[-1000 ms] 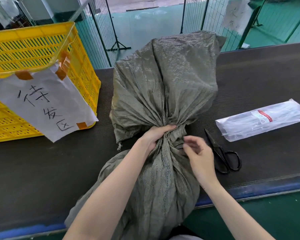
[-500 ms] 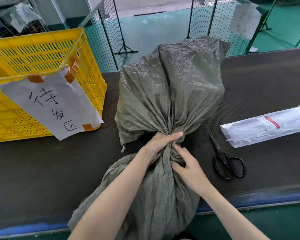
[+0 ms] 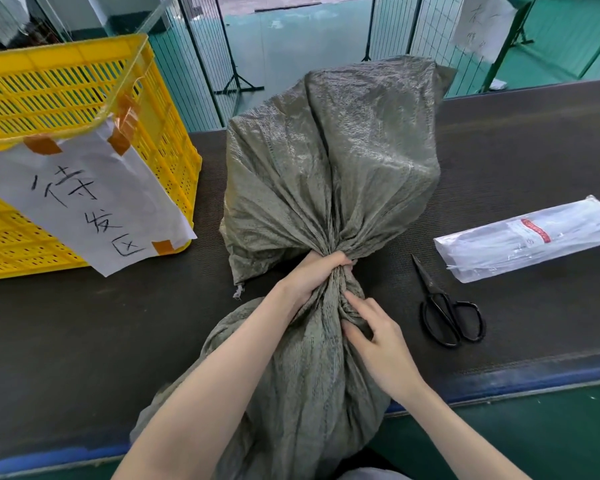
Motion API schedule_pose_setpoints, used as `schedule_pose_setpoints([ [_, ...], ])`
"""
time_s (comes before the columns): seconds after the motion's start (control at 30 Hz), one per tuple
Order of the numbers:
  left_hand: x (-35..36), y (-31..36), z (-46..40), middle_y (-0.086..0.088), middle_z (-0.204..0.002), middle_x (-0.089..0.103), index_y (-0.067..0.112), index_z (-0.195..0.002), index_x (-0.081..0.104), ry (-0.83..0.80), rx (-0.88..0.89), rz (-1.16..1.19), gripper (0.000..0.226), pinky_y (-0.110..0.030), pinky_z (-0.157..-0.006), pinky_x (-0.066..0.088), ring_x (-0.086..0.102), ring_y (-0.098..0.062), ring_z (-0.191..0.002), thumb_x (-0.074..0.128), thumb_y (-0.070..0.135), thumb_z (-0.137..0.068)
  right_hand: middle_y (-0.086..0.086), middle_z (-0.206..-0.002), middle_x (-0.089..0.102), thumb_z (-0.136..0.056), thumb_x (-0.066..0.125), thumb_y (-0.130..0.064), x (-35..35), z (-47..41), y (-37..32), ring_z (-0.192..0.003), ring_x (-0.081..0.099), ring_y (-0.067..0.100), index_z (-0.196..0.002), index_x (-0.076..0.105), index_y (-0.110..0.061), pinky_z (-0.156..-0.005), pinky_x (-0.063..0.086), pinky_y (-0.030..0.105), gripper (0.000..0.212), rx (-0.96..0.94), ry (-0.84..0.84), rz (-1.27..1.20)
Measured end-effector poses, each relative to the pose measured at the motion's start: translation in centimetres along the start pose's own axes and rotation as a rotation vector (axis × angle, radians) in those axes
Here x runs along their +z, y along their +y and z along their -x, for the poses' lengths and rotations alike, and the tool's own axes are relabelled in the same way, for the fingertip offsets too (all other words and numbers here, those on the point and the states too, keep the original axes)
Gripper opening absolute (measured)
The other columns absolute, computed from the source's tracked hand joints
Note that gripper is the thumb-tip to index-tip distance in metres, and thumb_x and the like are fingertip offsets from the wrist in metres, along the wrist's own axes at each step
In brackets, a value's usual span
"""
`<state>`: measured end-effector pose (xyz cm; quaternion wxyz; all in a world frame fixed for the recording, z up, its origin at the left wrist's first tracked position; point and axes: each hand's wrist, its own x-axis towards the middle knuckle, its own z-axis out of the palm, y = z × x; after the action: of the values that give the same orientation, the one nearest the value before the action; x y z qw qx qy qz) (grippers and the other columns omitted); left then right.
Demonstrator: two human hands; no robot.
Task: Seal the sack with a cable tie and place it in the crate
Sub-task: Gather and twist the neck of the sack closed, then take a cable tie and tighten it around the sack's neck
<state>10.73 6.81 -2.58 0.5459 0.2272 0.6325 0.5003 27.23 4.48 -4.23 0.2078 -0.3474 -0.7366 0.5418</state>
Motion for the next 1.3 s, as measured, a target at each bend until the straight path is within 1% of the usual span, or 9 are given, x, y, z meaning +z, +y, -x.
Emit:
schedule_pose_setpoints([
  [0.13, -0.6, -0.4, -0.3, -0.002, -0.079, 0.069, 0.01, -0.088, 0.068, 0.003, 0.005, -0.023, 0.014, -0.025, -0.076, 0.051, 0.064, -0.014, -0.074, 0.068, 0.001, -0.078, -0.006, -0.109, 0.062, -0.09, 0.058, -0.005, -1.0, 0.3, 0.2, -0.103, 0.057, -0.003, -0.12, 0.06, -0.024, -0.086, 0.038, 0.004, 0.035, 0.009, 0.06, -0.093],
  [0.3, -0.7, -1.1, -0.5, -0.008, -0.104, 0.072, 0.007, -0.107, 0.068, 0.097, 0.021, 0.024, 0.032, -0.03, -0.09, 0.051, 0.067, -0.022, -0.096, 0.071, 0.004, -0.076, -0.01, -0.105, 0.066, -0.085, 0.067, -0.008, -3.2, -0.3, 1.0, -0.102, 0.06, 0.0, -0.111, 0.066, -0.027, -0.089, 0.042, 0.012, 0.032, -0.016, 0.035, -0.039],
  [0.47, -0.5, -1.2, 0.0, -0.006, -0.104, 0.07, 0.009, -0.11, 0.064, 0.102, 0.021, 0.109, 0.032, -0.028, -0.087, 0.052, 0.067, -0.019, -0.094, 0.069, 0.003, -0.079, 0.002, -0.094, 0.07, -0.086, 0.065, -0.008, -6.2, -2.8, 2.4, -0.08, 0.059, 0.008, -0.102, 0.07, -0.017, -0.075, 0.044, 0.013, 0.019, -0.031, 0.159, -0.015],
  [0.57, -0.7, -1.3, 0.1, -0.008, -0.101, 0.071, 0.012, -0.101, 0.066, 0.101, -0.004, 0.129, 0.023, -0.028, -0.083, 0.054, 0.067, -0.019, -0.09, 0.069, 0.003, -0.079, 0.003, -0.092, 0.067, -0.086, 0.062, -0.002, -9.5, -5.7, 4.8, -0.083, 0.059, 0.012, -0.097, 0.069, -0.016, -0.077, 0.045, 0.02, 0.02, -0.079, 0.25, 0.264],
  [0.73, -0.3, -1.5, 0.2, -0.014, -0.099, 0.069, 0.006, -0.099, 0.067, 0.111, -0.009, 0.148, 0.019, -0.031, -0.082, 0.053, 0.066, -0.024, -0.087, 0.066, 0.0, -0.08, 0.018, -0.102, 0.061, -0.077, 0.058, 0.003, -14.8, -9.6, 8.2, -0.103, 0.053, 0.037, -0.102, 0.065, -0.004, -0.086, 0.045, 0.047, 0.027, -0.076, 0.13, 0.868],
  [0.83, -0.3, -1.7, 0.2, -0.014, -0.092, 0.068, 0.005, -0.093, 0.067, 0.117, -0.02, 0.142, 0.014, -0.028, -0.076, 0.054, 0.066, -0.022, -0.08, 0.066, 0.0, -0.08, 0.017, -0.112, 0.058, -0.073, 0.062, -0.004, -16.7, -10.6, 9.2, -0.107, 0.05, 0.037, -0.107, 0.061, -0.006, -0.086, 0.041, 0.046, 0.034, -0.053, -0.049, 1.297],
  [0.9, -0.3, -1.8, 0.3, -0.013, -0.09, 0.068, 0.006, -0.087, 0.067, 0.112, -0.03, 0.13, 0.008, -0.026, -0.073, 0.054, 0.066, -0.021, -0.077, 0.066, 0.0, -0.081, 0.014, -0.119, 0.056, -0.076, 0.062, -0.01, -17.3, -10.8, 9.5, -0.112, 0.049, 0.035, -0.111, 0.059, -0.007, -0.088, 0.039, 0.044, 0.036, -0.023, -0.1, 1.469],
  [1.07, -0.4, -2.2, 0.2, -0.015, -0.101, 0.07, 0.001, -0.104, 0.067, 0.129, -0.034, 0.141, 0.025, -0.03, -0.081, 0.054, 0.067, -0.024, -0.088, 0.068, 0.001, -0.079, 0.011, -0.118, 0.058, -0.083, 0.052, -0.008, -17.3, -10.8, 10.0, -0.112, 0.052, 0.032, -0.108, 0.064, -0.012, -0.089, 0.041, 0.04, 0.027, -0.056, -0.073, 1.705],
  [1.3, -0.4, -2.4, 0.0, -0.013, -0.103, 0.071, 0.002, -0.107, 0.067, 0.138, -0.044, 0.157, 0.028, -0.033, -0.087, 0.053, 0.068, -0.025, -0.093, 0.07, 0.003, -0.079, 0.005, -0.112, 0.061, -0.087, 0.048, -0.01, -16.9, -10.5, 10.5, -0.107, 0.055, 0.027, -0.101, 0.065, -0.016, -0.086, 0.04, 0.037, 0.023, -0.051, -0.101, 1.73],
])
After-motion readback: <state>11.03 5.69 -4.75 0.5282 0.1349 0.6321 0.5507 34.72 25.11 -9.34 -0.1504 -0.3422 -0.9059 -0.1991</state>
